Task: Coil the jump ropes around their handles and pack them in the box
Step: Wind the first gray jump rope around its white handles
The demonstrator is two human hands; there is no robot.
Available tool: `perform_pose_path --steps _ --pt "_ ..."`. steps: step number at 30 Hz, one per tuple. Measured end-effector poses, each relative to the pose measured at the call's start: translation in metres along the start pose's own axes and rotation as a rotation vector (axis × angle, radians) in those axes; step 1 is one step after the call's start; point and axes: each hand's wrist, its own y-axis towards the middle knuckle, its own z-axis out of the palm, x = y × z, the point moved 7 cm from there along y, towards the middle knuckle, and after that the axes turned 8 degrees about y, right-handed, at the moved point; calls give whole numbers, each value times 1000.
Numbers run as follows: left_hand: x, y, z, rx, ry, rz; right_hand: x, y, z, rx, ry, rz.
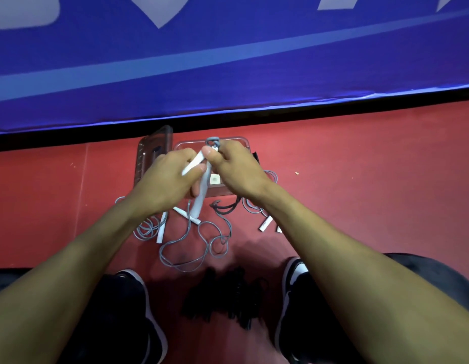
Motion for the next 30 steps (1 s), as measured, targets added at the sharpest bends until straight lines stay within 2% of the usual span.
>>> perform_pose_path --steps 3,5,7,10,13,14,16,18,21,26,30 --pt "1 1 -6 -41 28 50 -6 2 1 -6 79 12" --pt "5 2 -5 -45 24 17 -6 2 2 -5 120 7" --pt "9 3 2 46 -93 -13 -4 2 3 -5 148 4" --pt "5 -2 13 212 -398 -17 3 -1 3 16 199 -21" --pt "0 -6 15 195 -573 -76 3 1 1 22 246 18" --pt "0 -4 14 150 -494 -61 1 2 0 6 202 31" --pt "1 -2 12 52 -142 1 -1 4 -4 -24 35 44" --pt "5 -2 11 -21 148 -18 -3 1 -7 -25 -84 82" --pt "5 -5 12 -48 318 -12 -8 -3 -10 -22 -83 185" --pt "-6 -10 11 -73 411 43 -9 -7 -5 -27 19 279" --pt "1 -7 12 -23 225 52 -7 -2 0 35 98 282"
